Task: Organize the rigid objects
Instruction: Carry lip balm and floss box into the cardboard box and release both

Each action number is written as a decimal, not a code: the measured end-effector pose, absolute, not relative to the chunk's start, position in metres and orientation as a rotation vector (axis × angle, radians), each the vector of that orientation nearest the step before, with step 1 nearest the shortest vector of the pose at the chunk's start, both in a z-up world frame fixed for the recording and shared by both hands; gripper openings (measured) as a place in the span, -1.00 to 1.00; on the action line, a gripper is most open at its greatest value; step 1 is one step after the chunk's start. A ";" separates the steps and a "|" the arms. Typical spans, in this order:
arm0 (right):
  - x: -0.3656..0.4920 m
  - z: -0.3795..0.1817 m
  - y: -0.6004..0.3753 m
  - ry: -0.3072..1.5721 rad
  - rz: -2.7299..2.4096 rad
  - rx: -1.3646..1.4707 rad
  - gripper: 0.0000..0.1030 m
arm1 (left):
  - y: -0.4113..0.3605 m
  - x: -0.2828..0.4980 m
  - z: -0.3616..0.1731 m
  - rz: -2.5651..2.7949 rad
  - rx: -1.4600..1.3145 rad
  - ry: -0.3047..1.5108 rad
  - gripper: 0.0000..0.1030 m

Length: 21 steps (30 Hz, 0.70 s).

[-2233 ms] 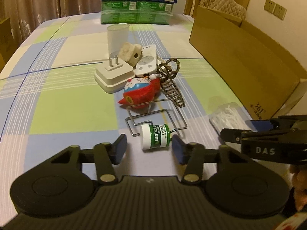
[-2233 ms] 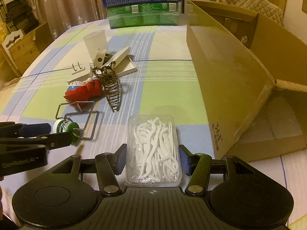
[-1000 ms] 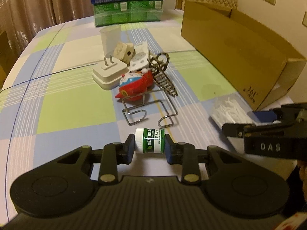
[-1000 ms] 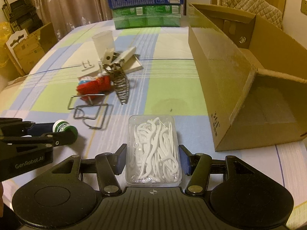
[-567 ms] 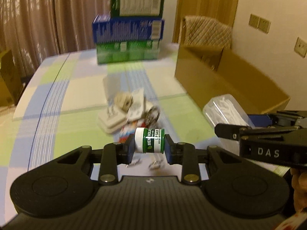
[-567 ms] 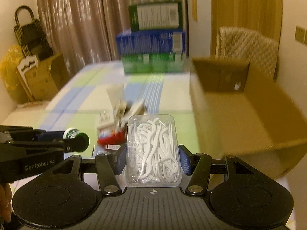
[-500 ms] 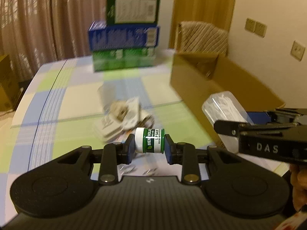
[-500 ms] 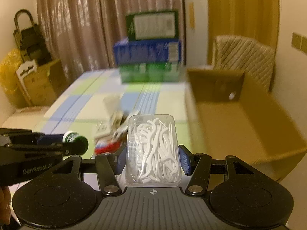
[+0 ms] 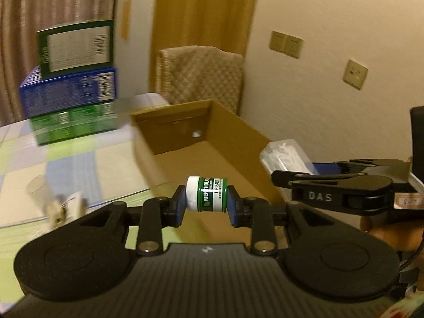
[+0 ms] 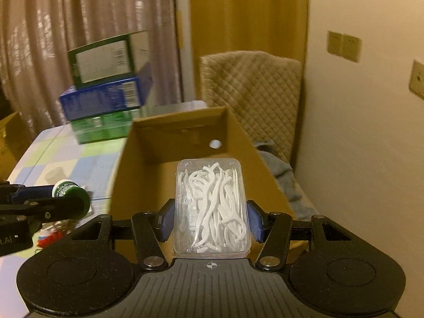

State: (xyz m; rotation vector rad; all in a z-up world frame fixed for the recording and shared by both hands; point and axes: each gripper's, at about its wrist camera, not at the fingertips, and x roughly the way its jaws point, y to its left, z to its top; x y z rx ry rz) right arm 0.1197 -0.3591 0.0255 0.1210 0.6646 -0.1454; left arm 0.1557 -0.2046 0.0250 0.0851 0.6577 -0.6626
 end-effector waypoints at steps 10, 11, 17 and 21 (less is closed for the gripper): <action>0.129 0.011 -0.390 0.681 -0.161 0.166 0.02 | -0.240 0.164 -0.003 -0.704 0.182 0.704 -0.48; 0.128 0.011 -0.391 0.682 -0.161 0.170 0.02 | -0.241 0.165 -0.004 -0.708 0.189 0.711 -0.48; 0.129 0.008 -0.389 0.688 -0.155 0.175 0.02 | -0.228 0.158 0.005 -0.672 0.171 0.678 -0.37; 0.133 0.007 -0.386 0.694 -0.147 0.167 0.02 | -0.209 0.156 0.012 -0.639 0.135 0.666 -0.37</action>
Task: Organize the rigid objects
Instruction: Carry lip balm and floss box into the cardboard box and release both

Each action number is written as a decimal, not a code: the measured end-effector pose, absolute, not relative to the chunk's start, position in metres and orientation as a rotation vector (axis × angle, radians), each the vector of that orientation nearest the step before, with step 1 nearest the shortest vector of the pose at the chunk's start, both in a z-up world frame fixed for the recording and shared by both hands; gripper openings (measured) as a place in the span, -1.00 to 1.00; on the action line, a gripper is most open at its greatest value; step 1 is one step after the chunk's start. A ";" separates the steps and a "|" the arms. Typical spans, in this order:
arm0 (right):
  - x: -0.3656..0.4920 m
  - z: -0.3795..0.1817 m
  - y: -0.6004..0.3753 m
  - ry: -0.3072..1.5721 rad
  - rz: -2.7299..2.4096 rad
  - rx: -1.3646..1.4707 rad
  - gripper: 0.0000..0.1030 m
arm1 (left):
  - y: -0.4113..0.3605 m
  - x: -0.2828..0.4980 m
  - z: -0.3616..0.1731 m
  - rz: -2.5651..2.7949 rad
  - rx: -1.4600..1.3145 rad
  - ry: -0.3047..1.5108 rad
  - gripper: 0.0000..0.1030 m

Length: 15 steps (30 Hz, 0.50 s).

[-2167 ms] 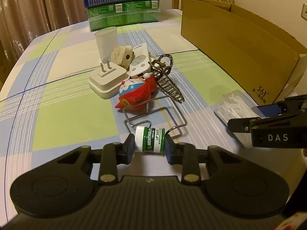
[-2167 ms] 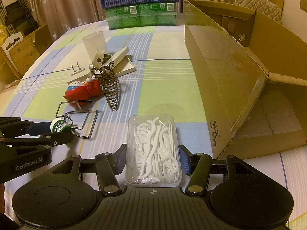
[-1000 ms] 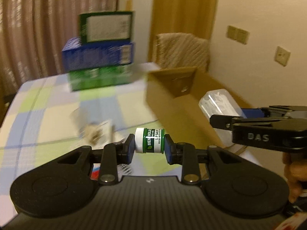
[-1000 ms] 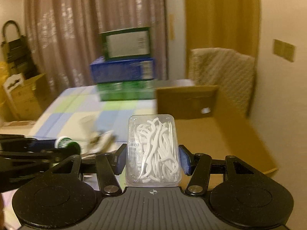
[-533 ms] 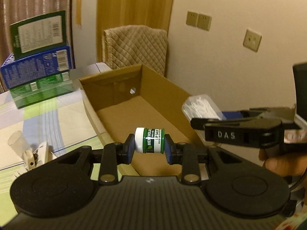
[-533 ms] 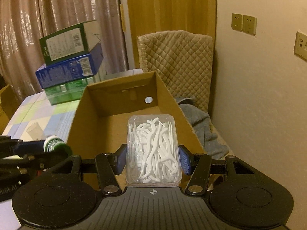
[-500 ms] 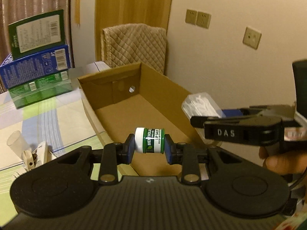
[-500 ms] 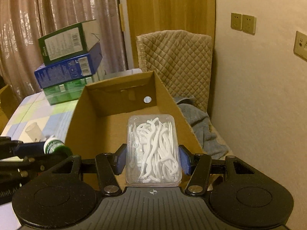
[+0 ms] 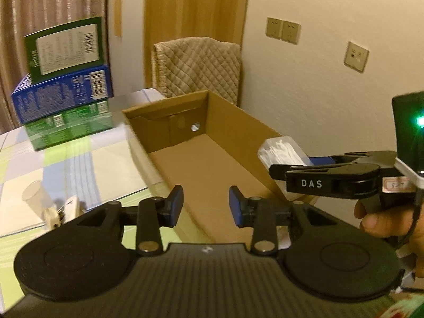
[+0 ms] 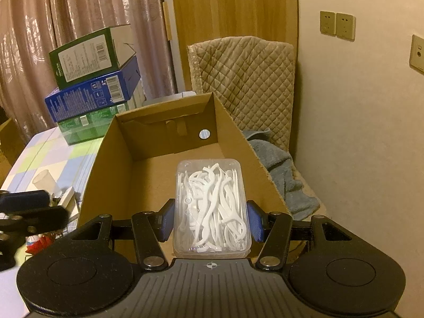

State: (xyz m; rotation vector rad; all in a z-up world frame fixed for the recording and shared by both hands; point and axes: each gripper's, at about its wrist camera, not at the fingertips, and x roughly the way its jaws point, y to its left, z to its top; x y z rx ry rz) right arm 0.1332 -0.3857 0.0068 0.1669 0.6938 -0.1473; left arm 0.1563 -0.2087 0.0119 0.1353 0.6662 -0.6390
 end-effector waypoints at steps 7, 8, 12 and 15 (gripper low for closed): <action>0.145 0.000 -0.380 0.718 -0.141 0.123 0.02 | -0.172 0.156 0.012 -0.564 0.074 0.680 -0.37; 0.146 -0.001 -0.380 0.719 -0.139 0.121 0.02 | -0.168 0.156 0.012 -0.556 0.064 0.684 -0.37; 0.147 -0.003 -0.380 0.714 -0.133 0.122 0.02 | -0.153 0.154 0.009 -0.530 0.045 0.693 -0.37; 0.145 0.000 -0.379 0.701 -0.138 0.122 0.03 | -0.140 0.152 0.007 -0.506 0.035 0.698 -0.37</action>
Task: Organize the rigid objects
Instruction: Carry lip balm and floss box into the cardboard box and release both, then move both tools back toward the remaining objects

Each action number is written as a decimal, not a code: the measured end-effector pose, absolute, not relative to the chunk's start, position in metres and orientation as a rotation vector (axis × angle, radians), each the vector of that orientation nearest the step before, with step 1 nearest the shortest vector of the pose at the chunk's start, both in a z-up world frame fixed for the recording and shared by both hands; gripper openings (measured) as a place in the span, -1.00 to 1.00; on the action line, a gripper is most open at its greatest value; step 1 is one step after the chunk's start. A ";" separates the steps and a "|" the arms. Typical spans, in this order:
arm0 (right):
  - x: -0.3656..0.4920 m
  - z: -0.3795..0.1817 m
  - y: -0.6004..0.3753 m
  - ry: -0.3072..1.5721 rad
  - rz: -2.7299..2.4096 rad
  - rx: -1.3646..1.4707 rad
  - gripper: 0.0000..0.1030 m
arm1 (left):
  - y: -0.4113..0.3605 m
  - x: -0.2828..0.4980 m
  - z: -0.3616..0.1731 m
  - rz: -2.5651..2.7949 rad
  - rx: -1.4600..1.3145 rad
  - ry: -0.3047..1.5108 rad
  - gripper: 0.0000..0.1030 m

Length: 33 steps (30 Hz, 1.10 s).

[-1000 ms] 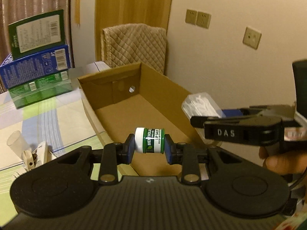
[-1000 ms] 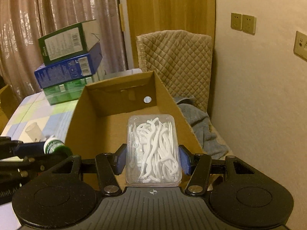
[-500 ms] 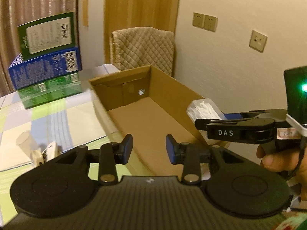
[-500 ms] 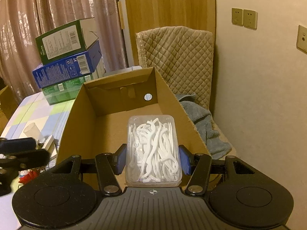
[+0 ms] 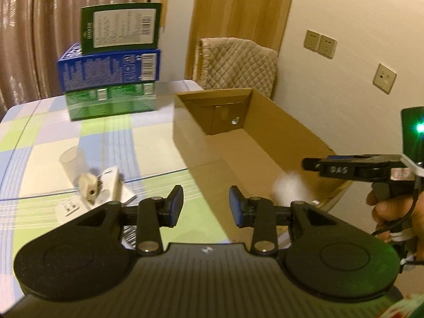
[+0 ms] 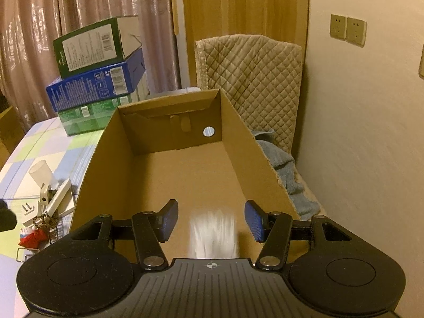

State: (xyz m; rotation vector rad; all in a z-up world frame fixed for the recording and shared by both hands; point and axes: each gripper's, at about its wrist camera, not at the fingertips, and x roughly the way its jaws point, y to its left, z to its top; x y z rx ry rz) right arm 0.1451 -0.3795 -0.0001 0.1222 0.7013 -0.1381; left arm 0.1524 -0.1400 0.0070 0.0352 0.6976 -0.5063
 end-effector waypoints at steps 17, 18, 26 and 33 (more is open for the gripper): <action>0.107 0.050 -0.287 0.547 0.053 0.128 0.10 | -0.019 0.133 -0.003 -0.244 -0.010 0.720 -0.32; 0.105 0.050 -0.277 0.545 0.075 0.119 0.11 | -0.013 0.130 -0.003 -0.235 -0.011 0.718 -0.30; 0.094 0.027 -0.215 0.604 0.197 0.055 0.13 | 0.022 0.118 -0.005 -0.181 -0.024 0.722 -0.26; 0.096 -0.005 -0.183 0.687 0.237 0.044 0.14 | 0.037 0.123 -0.014 -0.165 -0.032 0.733 -0.24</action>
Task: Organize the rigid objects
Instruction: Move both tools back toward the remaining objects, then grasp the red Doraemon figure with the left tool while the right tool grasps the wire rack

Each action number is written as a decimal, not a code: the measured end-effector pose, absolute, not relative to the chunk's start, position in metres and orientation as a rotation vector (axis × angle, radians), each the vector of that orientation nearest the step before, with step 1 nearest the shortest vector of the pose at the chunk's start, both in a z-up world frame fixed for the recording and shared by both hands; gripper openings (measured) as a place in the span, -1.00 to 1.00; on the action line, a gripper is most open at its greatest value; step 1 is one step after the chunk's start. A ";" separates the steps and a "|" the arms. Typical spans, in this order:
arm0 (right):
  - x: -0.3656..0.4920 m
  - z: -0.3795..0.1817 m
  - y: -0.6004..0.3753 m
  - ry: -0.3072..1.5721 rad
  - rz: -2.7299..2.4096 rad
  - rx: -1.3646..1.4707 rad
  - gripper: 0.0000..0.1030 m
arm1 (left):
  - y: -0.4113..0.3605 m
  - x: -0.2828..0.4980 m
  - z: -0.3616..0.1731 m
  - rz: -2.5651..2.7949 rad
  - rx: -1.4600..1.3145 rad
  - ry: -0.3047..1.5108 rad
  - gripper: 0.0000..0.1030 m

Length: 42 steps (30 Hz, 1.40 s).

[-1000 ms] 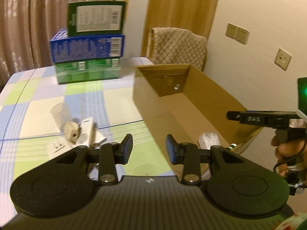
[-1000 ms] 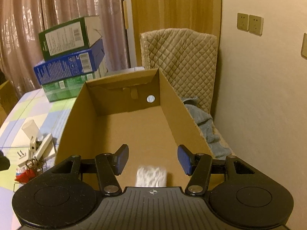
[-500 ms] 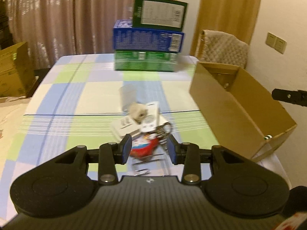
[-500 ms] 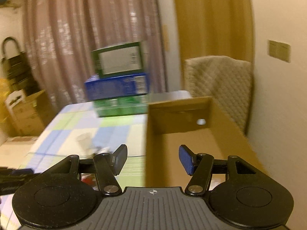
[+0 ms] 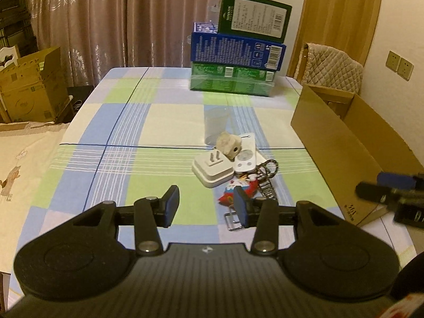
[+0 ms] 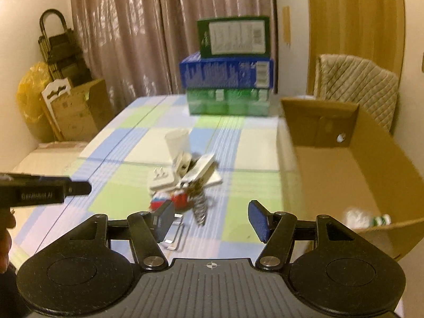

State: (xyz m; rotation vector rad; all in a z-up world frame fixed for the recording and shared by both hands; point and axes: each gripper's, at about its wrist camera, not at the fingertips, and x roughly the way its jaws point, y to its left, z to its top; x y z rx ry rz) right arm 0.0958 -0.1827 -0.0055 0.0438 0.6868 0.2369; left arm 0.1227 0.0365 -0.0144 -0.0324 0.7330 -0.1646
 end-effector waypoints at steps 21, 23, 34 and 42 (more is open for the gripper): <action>0.140 -0.094 -0.105 0.812 0.224 0.116 0.65 | 0.070 0.177 -0.071 -0.171 0.022 0.735 -0.04; 0.145 -0.101 -0.101 0.817 0.212 0.116 0.65 | 0.071 0.180 -0.077 -0.178 0.024 0.733 -0.02; 0.173 -0.127 -0.083 0.804 0.183 0.046 0.65 | 0.074 0.190 -0.088 -0.201 -0.027 0.756 0.04; 0.182 -0.132 -0.078 0.803 0.195 0.027 0.48 | 0.076 0.194 -0.092 -0.186 -0.051 0.772 0.04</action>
